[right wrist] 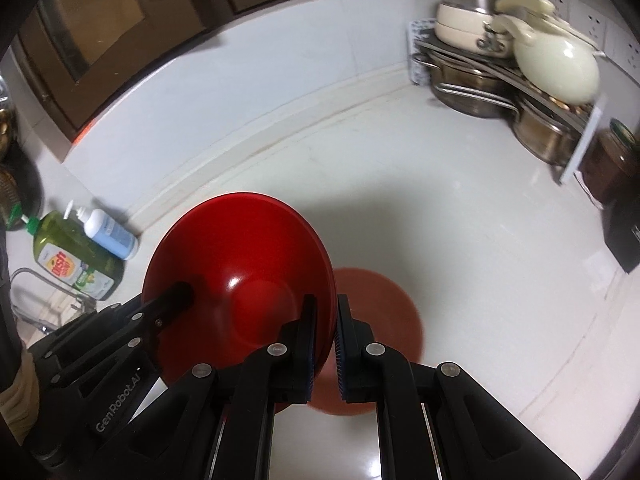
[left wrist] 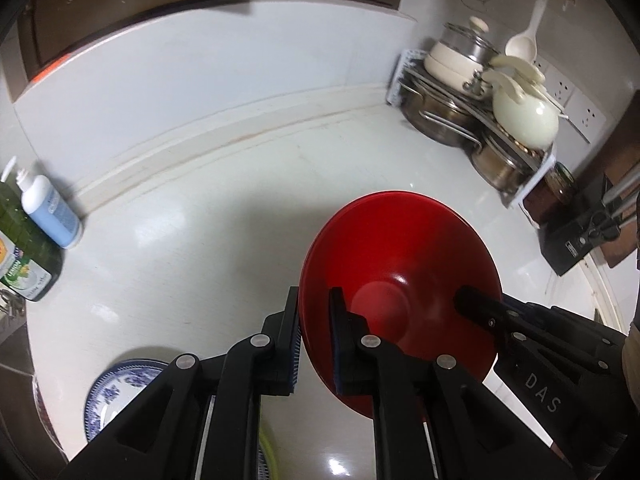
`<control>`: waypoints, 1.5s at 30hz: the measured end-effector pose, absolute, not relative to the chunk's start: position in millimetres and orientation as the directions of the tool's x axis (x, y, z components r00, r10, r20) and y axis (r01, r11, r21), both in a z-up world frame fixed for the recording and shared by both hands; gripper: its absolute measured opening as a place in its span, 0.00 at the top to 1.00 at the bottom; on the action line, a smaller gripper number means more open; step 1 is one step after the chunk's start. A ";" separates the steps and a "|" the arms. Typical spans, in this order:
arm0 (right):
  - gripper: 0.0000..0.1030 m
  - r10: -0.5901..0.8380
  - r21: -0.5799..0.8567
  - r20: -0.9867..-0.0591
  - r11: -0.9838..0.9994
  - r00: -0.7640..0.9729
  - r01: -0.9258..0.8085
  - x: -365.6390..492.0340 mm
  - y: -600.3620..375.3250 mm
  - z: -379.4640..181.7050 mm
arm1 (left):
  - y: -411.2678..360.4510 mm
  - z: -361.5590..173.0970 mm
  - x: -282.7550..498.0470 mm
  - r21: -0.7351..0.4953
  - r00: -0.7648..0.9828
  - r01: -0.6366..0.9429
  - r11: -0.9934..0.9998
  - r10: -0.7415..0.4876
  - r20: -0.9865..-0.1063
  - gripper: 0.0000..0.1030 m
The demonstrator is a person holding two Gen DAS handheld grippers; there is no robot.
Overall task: Organize plates and bowls
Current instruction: 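Lift the red bowl with both tools and carry it over the pink bowl, then lower the red bowl into the pink bowl and open both tools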
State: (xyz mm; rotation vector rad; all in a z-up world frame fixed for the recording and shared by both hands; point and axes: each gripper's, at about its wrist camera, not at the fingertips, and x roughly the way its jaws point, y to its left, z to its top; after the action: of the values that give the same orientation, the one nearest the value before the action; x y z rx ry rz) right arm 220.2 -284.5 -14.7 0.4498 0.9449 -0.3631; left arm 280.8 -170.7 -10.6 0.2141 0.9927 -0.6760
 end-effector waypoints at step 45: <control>0.89 -0.052 0.197 -0.903 0.833 0.427 0.517 210.7 -321.7 -80.2 | -206.8 -72.5 273.7 -0.122 0.247 0.638 0.760 -0.352 -0.903 0.76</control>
State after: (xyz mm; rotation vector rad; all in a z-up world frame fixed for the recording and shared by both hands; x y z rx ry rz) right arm 210.7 -321.7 -80.2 0.4910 1.0804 -0.3734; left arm 273.7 -206.8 -72.5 0.2952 1.1349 -0.6887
